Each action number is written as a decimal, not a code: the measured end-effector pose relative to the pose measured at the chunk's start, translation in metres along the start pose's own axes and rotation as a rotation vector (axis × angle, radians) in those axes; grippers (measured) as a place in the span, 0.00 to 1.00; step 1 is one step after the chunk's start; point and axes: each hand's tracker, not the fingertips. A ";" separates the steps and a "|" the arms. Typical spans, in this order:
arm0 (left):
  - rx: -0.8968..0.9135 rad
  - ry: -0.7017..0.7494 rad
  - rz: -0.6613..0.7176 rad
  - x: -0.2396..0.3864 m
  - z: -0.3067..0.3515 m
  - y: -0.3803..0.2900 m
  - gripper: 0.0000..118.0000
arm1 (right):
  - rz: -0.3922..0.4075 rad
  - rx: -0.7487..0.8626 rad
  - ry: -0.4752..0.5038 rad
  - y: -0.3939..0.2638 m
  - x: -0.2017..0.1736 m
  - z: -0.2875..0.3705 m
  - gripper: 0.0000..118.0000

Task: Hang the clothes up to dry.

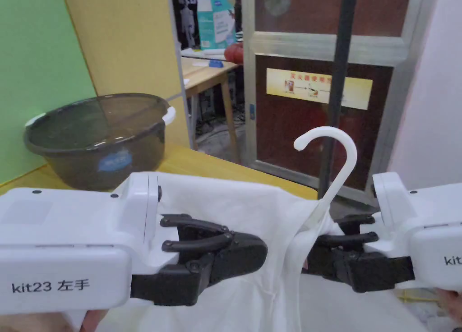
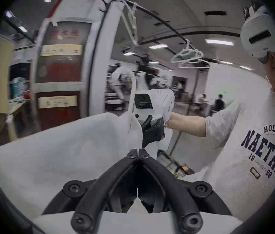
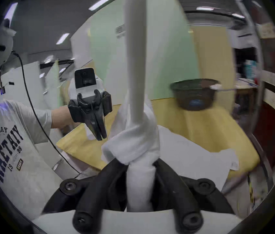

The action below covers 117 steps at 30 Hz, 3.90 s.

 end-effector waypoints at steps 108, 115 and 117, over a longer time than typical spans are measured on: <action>0.426 0.482 -0.201 0.192 -0.218 0.279 0.00 | 0.395 0.793 -1.766 0.126 -0.332 0.272 0.65; 0.431 0.479 -0.147 0.187 -0.220 0.252 0.00 | 0.300 0.751 -1.807 0.058 -0.361 0.265 0.00; 0.442 0.495 -0.147 0.186 -0.223 0.246 0.00 | 0.285 0.721 -1.797 0.045 -0.357 0.261 0.00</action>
